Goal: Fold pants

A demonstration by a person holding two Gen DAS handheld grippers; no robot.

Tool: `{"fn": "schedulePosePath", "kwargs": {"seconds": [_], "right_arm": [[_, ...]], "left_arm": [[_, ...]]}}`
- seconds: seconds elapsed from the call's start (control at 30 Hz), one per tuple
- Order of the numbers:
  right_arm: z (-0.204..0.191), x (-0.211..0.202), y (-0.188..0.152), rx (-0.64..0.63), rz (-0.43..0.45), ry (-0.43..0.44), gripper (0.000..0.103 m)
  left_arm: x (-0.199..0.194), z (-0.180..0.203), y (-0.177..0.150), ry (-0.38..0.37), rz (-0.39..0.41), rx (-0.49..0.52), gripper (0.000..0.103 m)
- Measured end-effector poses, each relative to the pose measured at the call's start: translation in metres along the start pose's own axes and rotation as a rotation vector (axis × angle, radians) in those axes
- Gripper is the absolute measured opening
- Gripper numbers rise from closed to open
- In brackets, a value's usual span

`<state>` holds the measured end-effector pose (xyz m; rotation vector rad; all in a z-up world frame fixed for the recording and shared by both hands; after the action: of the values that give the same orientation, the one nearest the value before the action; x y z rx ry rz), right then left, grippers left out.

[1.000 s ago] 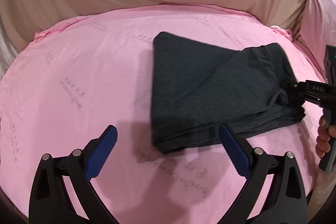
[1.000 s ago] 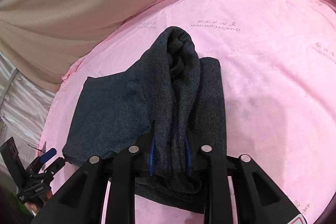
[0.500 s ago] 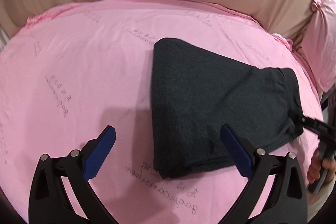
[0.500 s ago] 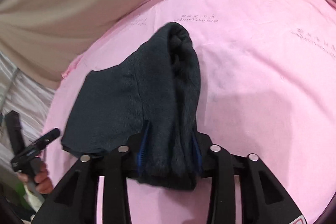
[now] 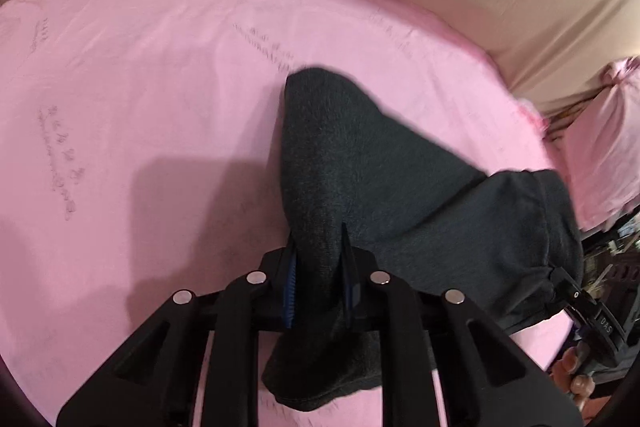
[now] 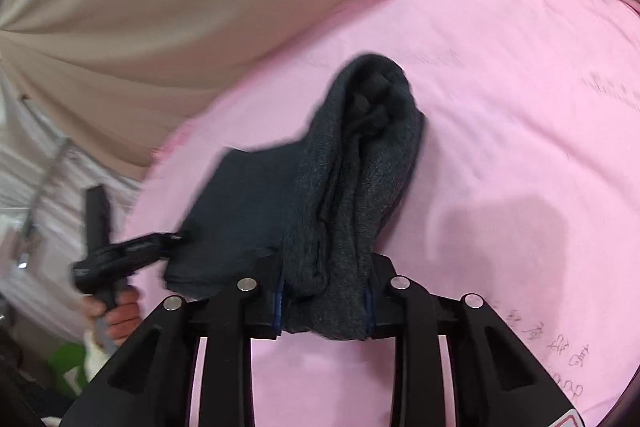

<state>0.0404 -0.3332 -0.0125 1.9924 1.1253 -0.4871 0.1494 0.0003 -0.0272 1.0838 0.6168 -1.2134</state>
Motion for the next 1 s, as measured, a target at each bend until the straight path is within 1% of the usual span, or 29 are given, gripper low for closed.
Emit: {"fn": "schedulePosePath", "kwargs": {"seconds": [0.03, 0.07, 0.1, 0.13, 0.17, 0.2, 0.23, 0.27, 0.3, 0.37, 0.4, 0.47, 0.5, 0.53, 0.57, 0.63, 0.67, 0.7, 0.73, 0.77, 0.8, 0.83, 0.87, 0.9, 0.93, 0.97, 1.0], "right_arm": [[-0.004, -0.006, -0.003, -0.016, 0.004, 0.021, 0.025], [-0.003, -0.010, -0.009, -0.018, -0.007, 0.028, 0.025], [0.007, -0.008, -0.019, 0.002, -0.042, 0.039, 0.024], [0.017, 0.002, -0.029, 0.028, -0.081, 0.038, 0.024], [0.026, 0.018, -0.042, 0.042, -0.132, -0.007, 0.026], [0.036, 0.029, -0.053, 0.047, -0.171, -0.074, 0.032], [0.043, 0.030, -0.061, 0.057, -0.149, -0.076, 0.033], [0.045, 0.024, -0.064, 0.075, -0.120, -0.053, 0.038], [0.045, 0.014, -0.064, 0.096, -0.104, -0.079, 0.042], [0.035, -0.007, -0.057, 0.058, -0.024, -0.174, 0.049], [0.023, -0.017, -0.049, 0.004, 0.003, -0.223, 0.049], [0.009, -0.018, -0.036, -0.043, 0.014, -0.225, 0.049], [0.001, -0.012, -0.025, -0.066, 0.011, -0.224, 0.050], [-0.003, -0.003, -0.016, -0.083, 0.003, -0.236, 0.050], [-0.006, 0.008, -0.008, -0.096, -0.008, -0.258, 0.050], [-0.013, 0.034, 0.002, -0.111, -0.050, -0.263, 0.050], [-0.013, 0.049, 0.006, -0.117, -0.076, -0.264, 0.046], [-0.016, 0.054, 0.007, -0.127, -0.086, -0.281, 0.024], [-0.018, 0.055, 0.010, -0.130, -0.086, -0.281, 0.024], [-0.021, 0.045, 0.011, -0.135, -0.065, -0.254, 0.017], [-0.021, 0.029, 0.010, -0.136, -0.041, -0.225, 0.007], [-0.017, 0.013, 0.007, -0.123, -0.012, -0.215, 0.005], [-0.007, 0.009, 0.000, -0.101, 0.003, -0.223, 0.004], [0.011, 0.013, -0.006, -0.080, -0.013, -0.277, 0.004], [0.029, 0.023, -0.009, -0.062, -0.056, -0.358, 0.004], [0.052, 0.037, -0.014, -0.016, -0.118, -0.451, 0.001], [0.060, 0.037, -0.017, 0.028, -0.110, -0.422, 0.001]], "left_arm": [[-0.014, -0.001, -0.004, -0.013, 0.009, 0.000, 0.015], [-0.028, -0.003, -0.010, -0.009, 0.028, 0.010, 0.015], [-0.043, -0.007, -0.021, 0.008, 0.048, 0.026, 0.016], [-0.049, -0.013, -0.030, 0.008, 0.038, 0.025, 0.016], [-0.047, -0.019, -0.039, -0.004, 0.010, 0.022, 0.017], [-0.037, -0.026, -0.050, 0.000, -0.042, 0.021, 0.017], [-0.021, -0.031, -0.058, 0.043, -0.081, 0.020, 0.019], [-0.010, -0.035, -0.064, 0.083, -0.095, 0.025, 0.022], [-0.005, -0.039, -0.070, 0.108, -0.074, 0.018, 0.027], [-0.018, -0.038, -0.072, 0.099, -0.035, 0.003, 0.027], [-0.037, -0.032, -0.069, 0.113, 0.032, 0.003, 0.025], [-0.061, -0.018, -0.060, 0.155, 0.135, 0.029, 0.027], [-0.073, -0.006, -0.051, 0.175, 0.187, 0.054, 0.036], [-0.075, 0.002, -0.043, 0.175, 0.207, 0.070, 0.049], [-0.074, 0.008, -0.033, 0.176, 0.212, 0.078, 0.052], [-0.052, 0.016, -0.012, 0.206, 0.168, 0.097, 0.053], [-0.038, 0.018, -0.005, 0.228, 0.138, 0.100, 0.053], [-0.014, 0.013, 0.005, 0.266, 0.081, 0.089, 0.052], [0.003, -0.001, 0.006, 0.295, 0.039, 0.072, 0.046], [0.018, -0.011, 0.011, 0.328, -0.003, 0.044, 0.044], [0.032, -0.023, 0.018, 0.337, -0.037, 0.017, 0.044], [0.037, -0.028, 0.020, 0.334, -0.040, 0.008, 0.045], [0.035, -0.027, 0.021, 0.342, -0.029, 0.019, 0.045], [0.034, -0.025, 0.021, 0.357, -0.025, 0.035, 0.047], [0.036, -0.022, 0.021, 0.387, -0.014, 0.048, 0.050], [0.039, -0.021, 0.022, 0.412, -0.004, 0.053, 0.053], [0.042, -0.021, 0.021, 0.442, 0.014, 0.055, 0.059]]}}
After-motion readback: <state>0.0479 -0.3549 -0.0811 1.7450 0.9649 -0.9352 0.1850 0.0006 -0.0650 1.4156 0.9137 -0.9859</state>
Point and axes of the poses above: each gripper's, at about its wrist camera, not at the fingertips, and x roughly the way its jaws point, z to its right, y to its top, the point moved 3 cm from there along x, roughly the way its jaws point, and after that the axes turned 10 degrees about -z, right-handed, at the moved point
